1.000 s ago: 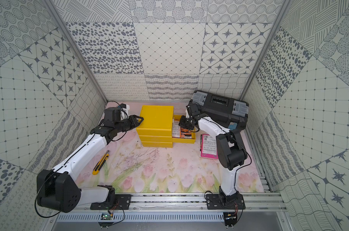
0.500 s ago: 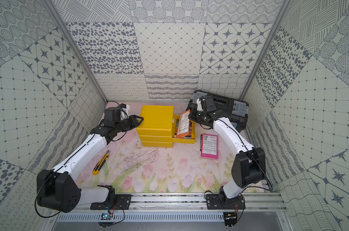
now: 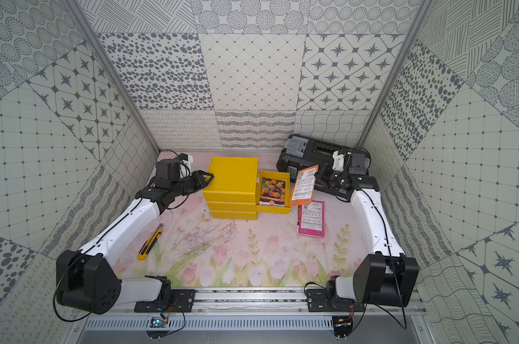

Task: Take the seed bags out of the drawer
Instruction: Pick up the seed packet from the drawer, then place the seed packet at the center of the board.

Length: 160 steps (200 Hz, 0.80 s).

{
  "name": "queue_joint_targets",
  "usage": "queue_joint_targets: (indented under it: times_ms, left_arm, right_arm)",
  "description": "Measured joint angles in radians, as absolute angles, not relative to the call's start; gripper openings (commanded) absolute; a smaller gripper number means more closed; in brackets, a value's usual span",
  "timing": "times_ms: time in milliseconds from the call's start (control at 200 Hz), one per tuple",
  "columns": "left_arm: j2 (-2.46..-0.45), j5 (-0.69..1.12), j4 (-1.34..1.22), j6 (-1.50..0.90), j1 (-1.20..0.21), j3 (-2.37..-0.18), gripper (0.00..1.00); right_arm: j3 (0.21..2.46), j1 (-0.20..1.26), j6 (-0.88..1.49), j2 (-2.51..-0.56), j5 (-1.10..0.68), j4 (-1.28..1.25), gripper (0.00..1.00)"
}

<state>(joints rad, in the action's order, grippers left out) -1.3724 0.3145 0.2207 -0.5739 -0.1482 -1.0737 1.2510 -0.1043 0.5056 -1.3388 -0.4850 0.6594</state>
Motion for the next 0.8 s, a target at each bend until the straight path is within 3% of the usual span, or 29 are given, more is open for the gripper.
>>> queue_joint_targets:
  times_ms: [105, 325, 801]
  left_arm:
    - [-1.376, 0.319, 0.216, -0.574, -0.148, -1.075, 0.4]
    - [-1.384, 0.329, 0.219, -0.574, -0.148, -1.084, 0.4]
    - [-1.388, 0.337, 0.211, -0.574, -0.148, -1.083, 0.4]
  right_arm:
    - [1.194, -0.171, 0.484, -1.287, -0.482, 0.669, 0.0]
    - [1.088, -0.174, 0.427, -1.268, -0.424, 0.685, 0.0]
    - [0.998, -0.165, 0.373, -1.488, -0.356, 0.621, 0.0]
